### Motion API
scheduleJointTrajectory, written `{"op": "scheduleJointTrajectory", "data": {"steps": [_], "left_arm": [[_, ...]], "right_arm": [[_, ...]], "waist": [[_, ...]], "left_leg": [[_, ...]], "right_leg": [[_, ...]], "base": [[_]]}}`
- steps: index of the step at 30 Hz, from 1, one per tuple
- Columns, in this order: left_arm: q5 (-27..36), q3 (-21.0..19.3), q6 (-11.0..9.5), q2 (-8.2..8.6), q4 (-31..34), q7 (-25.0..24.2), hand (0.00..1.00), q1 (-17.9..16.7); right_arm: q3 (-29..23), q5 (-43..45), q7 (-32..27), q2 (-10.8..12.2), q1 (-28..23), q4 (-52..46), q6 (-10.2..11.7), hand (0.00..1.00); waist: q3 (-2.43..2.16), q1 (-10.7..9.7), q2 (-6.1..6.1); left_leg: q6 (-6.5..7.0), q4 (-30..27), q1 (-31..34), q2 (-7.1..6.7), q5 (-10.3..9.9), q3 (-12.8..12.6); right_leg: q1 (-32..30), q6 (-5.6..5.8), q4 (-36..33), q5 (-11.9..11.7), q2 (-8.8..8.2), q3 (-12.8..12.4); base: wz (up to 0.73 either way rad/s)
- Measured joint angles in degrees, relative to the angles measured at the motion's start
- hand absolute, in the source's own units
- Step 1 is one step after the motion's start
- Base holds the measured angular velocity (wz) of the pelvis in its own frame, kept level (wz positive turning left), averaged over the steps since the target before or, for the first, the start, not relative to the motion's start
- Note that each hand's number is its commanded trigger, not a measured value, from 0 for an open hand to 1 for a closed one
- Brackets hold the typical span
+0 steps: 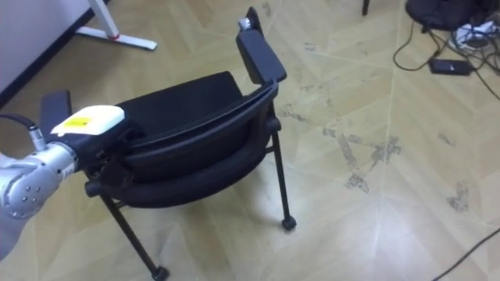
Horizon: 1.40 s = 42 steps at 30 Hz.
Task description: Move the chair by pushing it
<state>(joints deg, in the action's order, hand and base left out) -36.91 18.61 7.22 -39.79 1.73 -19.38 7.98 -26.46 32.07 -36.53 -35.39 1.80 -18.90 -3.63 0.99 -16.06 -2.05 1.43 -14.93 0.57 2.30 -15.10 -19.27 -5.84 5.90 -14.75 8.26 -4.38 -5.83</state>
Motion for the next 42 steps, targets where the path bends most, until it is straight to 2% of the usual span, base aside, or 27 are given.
{"op": "scheduleJointTrajectory", "data": {"steps": [1,4,8,12,15,17,20,22,24,27,29,31,33,34,39,41,42], "left_arm": [[-0.17,-0.11,-0.79,0.01,0.01,-0.04,1.0,0.02],[-0.31,-0.24,-1.88,0.0,0.18,-0.2,1.0,0.02],[-1.29,-0.24,-3.06,0.0,0.25,-0.52,1.0,0.02],[-1.43,-0.6,-4.13,-0.02,0.33,-0.79,1.0,0.1],[-1.45,-0.5,-5.13,0.1,0.23,-0.79,1.0,0.25],[-1.45,-0.5,-5.9,0.26,0.24,-0.79,1.0,0.25],[-1.39,-0.5,-6.86,0.41,0.11,-0.83,1.0,0.35],[-1.41,-0.44,-7.62,0.78,-0.38,-0.9,1.0,0.51],[-1.41,-0.3,-8.49,1.11,-0.87,-0.88,1.0,0.85],[-1.41,0.16,-9.24,1.14,-0.86,-0.87,1.0,1.14],[-1.33,0.18,-9.93,1.14,-0.7,-0.88,1.0,1.24],[-1.34,0.17,-10.38,1.14,-0.38,-0.95,1.0,1.36],[-1.44,0.29,-11.33,1.15,-0.15,-1.54,1.0,2.27],[-1.45,0.34,-11.51,1.16,-0.09,-1.55,1.0,2.31],[-1.25,2.02,-12.75,1.3,0.44,-1.51,1.0,3.59],[-0.98,2.25,-13.61,1.32,0.43,-1.46,1.0,3.78],[-0.96,2.39,-13.94,1.33,0.47,-1.44,1.0,3.76]], "right_arm": [[0.52,0.08,1.67,-0.43,0.35,-1.15,0.57,0.0],[2.6,0.19,5.75,-0.91,0.64,-4.76,0.71,0.0],[6.36,0.23,11.72,-1.81,1.76,-6.16,2.45,0.0],[10.86,1.43,18.62,-3.29,3.13,-6.91,3.72,0.0],[14.52,1.61,23.76,-3.31,4.39,-6.96,4.49,0.0],[15.94,1.51,27.08,-3.3,4.4,-7.33,5.23,0.0],[19.65,1.31,31.87,-3.31,4.42,-8.58,5.26,0.0],[22.32,1.16,35.49,-3.33,4.69,-8.69,5.53,0.0],[25.15,-0.6,39.86,-3.36,5.21,-8.69,5.47,0.0],[29.81,-2.03,44.79,-3.42,7.04,-8.34,5.83,0.0],[30.86,-3.2,47.3,-3.42,7.41,-8.09,6.72,0.0],[31.89,-3.51,49.58,-3.44,7.8,-8.02,6.71,0.0],[32.41,-3.64,52.8,-3.44,8.44,-7.67,6.74,0.0],[32.87,-3.64,53.63,-3.44,8.99,-7.13,6.75,0.0],[36.56,-3.56,59.74,-3.46,12.69,-3.37,6.61,0.0],[37.73,-3.56,61.25,-3.46,12.71,-3.34,6.69,0.0],[38.65,-3.61,61.98,-3.47,12.72,-3.34,6.78,0.0]], "waist": [[0.04,0.8,0.13],[0.1,1.5,0.6],[0.27,2.17,1.63],[0.16,3.05,2.92],[0.05,3.66,3.77],[0.01,3.94,3.87],[0.02,4.6,3.87],[0.03,5.53,3.86],[0.1,5.64,3.93],[0.22,7.08,4.09],[0.36,7.19,4.32],[0.45,7.44,4.71],[0.77,8.45,5.41],[0.7,8.58,5.56],[0.61,8.96,5.62],[0.62,10.05,5.58],[0.6,10.35,5.45]], "left_leg": [[-0.1,0.47,-0.29,0.0,0.06,-0.18],[-0.48,1.3,-1.38,0.06,0.44,0.01],[-0.56,2.12,-2.88,0.12,0.48,0.37],[-0.56,2.25,-3.21,0.16,0.48,0.61],[-0.56,2.23,-3.58,0.22,0.48,0.93],[-0.56,2.23,-3.55,0.29,0.48,1.36],[-0.57,2.26,-3.75,0.4,0.48,1.84],[-0.57,2.38,-4.24,0.43,0.49,2.68],[-0.59,2.45,-4.38,0.45,0.5,4.47],[-0.63,2.78,-5.04,0.57,0.52,4.44],[-0.67,2.93,-5.1,0.66,0.55,4.74],[-0.83,3.32,-5.18,0.75,0.64,5.14],[-0.86,3.29,-4.97,0.92,0.65,5.61],[-0.86,3.27,-4.91,0.97,0.66,5.71],[-0.9,3.12,-4.17,1.03,0.68,9.04],[-0.9,3.12,-4.35,0.99,0.68,11.02],[-0.91,3.07,-4.44,1.0,0.68,13.26]], "right_leg": [[0.01,-0.03,0.02,-0.02,0.02,0.57],[0.48,-0.03,-0.06,-0.02,0.05,1.46],[1.71,-0.04,0.3,-0.01,0.22,1.75],[2.12,-0.04,0.31,-0.01,0.21,2.74],[3.05,-0.29,1.34,-0.17,0.21,3.31],[3.55,-0.65,2.16,-0.41,0.18,4.5],[3.72,-0.66,2.15,-0.41,0.22,5.05],[3.95,-0.67,2.03,-0.42,0.37,5.18],[4.53,-0.68,2.08,-0.42,0.4,6.33],[4.79,-0.68,2.11,-0.42,0.58,6.35],[5.02,-0.68,2.11,-0.42,0.58,7.16],[5.1,-0.68,2.11,-0.42,0.61,7.97],[5.12,-0.69,2.12,-0.42,0.67,9.16],[5.12,-0.69,2.13,-0.42,0.69,9.33],[5.25,-0.82,1.98,-0.35,0.81,10.64],[5.06,-1.42,1.33,0.0,0.99,10.68],[4.86,-1.68,0.49,0.14,1.15,10.84]], "base": [[-0.1],[0.02],[0.0],[0.0],[0.05],[0.07],[0.0],[-0.07],[0.12],[-0.06],[0.09],[0.13],[0.08],[0.1],[0.2],[-0.03],[0.06]]}}
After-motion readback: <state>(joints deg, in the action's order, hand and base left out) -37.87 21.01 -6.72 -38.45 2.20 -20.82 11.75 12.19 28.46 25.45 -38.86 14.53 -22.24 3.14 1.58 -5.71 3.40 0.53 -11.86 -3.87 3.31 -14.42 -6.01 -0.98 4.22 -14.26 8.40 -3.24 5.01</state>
